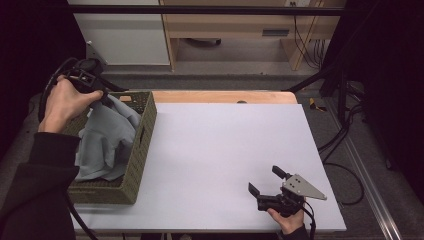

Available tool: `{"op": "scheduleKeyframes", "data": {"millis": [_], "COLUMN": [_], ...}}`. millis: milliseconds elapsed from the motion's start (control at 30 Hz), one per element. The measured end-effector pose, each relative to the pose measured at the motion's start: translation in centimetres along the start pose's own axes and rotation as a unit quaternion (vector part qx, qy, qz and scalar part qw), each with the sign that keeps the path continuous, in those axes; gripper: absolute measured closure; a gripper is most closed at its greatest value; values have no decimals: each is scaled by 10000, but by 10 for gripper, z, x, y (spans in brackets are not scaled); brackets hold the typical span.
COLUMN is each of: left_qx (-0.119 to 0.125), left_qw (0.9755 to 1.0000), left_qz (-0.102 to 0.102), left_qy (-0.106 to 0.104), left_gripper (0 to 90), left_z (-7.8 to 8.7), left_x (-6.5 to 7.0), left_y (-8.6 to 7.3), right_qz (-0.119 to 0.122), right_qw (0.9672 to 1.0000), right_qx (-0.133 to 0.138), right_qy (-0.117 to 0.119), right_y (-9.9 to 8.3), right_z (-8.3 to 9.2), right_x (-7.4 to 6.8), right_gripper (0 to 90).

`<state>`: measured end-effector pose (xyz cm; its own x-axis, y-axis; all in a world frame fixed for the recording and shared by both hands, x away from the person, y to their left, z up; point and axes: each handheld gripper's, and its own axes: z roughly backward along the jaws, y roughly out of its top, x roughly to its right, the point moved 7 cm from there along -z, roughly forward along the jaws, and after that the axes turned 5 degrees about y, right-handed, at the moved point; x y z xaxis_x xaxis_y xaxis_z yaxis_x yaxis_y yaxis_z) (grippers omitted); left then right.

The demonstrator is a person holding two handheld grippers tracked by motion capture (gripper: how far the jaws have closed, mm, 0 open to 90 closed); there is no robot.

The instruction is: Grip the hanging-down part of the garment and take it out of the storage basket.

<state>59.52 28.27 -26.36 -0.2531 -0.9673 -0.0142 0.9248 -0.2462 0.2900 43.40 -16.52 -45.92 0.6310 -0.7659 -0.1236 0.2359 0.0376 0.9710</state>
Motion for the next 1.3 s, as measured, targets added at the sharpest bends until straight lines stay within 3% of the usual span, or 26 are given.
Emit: {"op": "scheduleKeyframes", "data": {"millis": [567, 633, 800, 1200, 1300], "left_qx": [253, 373, 427, 497, 517], "left_qw": [9996, 9992, 9990, 9987, 9986], "left_qz": [-43, -21, -33, -15, -15], "left_qy": [118, 114, 105, 105, 104], "left_gripper": [857, 856, 857, 856, 857], "left_z": [42, 51, 57, 62, 63], "left_x": [1, 1, 0, -5, -6], "left_y": [5, 6, 6, 3, 2], "right_qz": [-15, -9, 1, 141, 142], "right_qw": [9999, 9999, 9998, 9976, 9960], "right_qx": [-37, -31, -12, 84, 71], "right_qy": [106, 138, 212, 676, 876], "right_y": [3, 4, 9, 40, 52], "right_z": [-8, -10, -16, -63, -86], "right_x": [-2, -4, -7, -31, -46], "right_gripper": [6, 7, 8, 17, 20]}}
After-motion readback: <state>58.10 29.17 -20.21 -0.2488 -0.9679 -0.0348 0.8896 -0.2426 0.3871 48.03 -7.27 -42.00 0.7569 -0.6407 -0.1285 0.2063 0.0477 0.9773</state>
